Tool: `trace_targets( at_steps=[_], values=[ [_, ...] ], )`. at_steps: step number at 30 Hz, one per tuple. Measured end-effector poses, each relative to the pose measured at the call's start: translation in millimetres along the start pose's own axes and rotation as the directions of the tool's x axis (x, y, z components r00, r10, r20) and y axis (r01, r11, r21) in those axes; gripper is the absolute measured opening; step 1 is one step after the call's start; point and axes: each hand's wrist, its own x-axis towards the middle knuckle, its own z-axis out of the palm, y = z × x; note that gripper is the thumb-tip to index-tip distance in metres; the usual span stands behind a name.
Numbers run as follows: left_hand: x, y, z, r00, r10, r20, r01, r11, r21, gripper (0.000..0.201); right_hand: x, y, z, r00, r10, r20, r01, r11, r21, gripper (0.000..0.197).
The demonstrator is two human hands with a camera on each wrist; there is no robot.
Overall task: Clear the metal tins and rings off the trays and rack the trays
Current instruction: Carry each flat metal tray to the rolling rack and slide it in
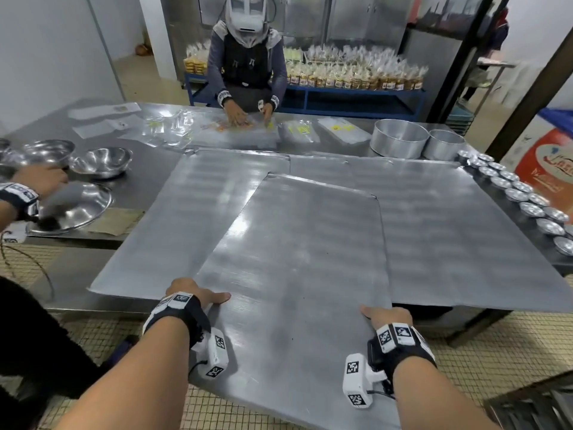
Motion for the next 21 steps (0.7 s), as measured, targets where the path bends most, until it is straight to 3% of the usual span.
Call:
trace_targets(
  at_steps=[2, 5, 10, 15, 21],
  values=[
    [11, -9, -18, 1.0, -0.011, 0.006, 0.011, 1.0, -0.023, 0.085, -13, -10, 16, 1.0, -0.003, 0.015, 0.003, 1.0, -0.001, 0.045],
    [26, -26, -39, 1.0, -0.026, 0.014, 0.026, 0.999, -0.037, 0.084, -32, -29, 39, 0.998, -0.048, 0.049, 0.05, 0.998, -0.03, 0.03],
    [53, -49, -77, 0.999, -0.032, -0.002, 0.032, 0.999, -0.029, 0.094, -55, -53, 81, 0.994, -0.098, 0.039, 0.1, 0.994, -0.051, 0.032],
    [81, -72, -106, 0.999, -0.041, 0.004, 0.041, 0.998, -0.041, 0.087, -69, -73, 121, 0.99, -0.133, 0.049, 0.136, 0.99, -0.049, 0.038],
    [117, -90, -130, 0.999, -0.043, -0.01, 0.042, 0.995, -0.091, 0.09, -85, -94, 155, 0.988, -0.147, 0.054, 0.15, 0.987, -0.057, 0.027]
  ],
)
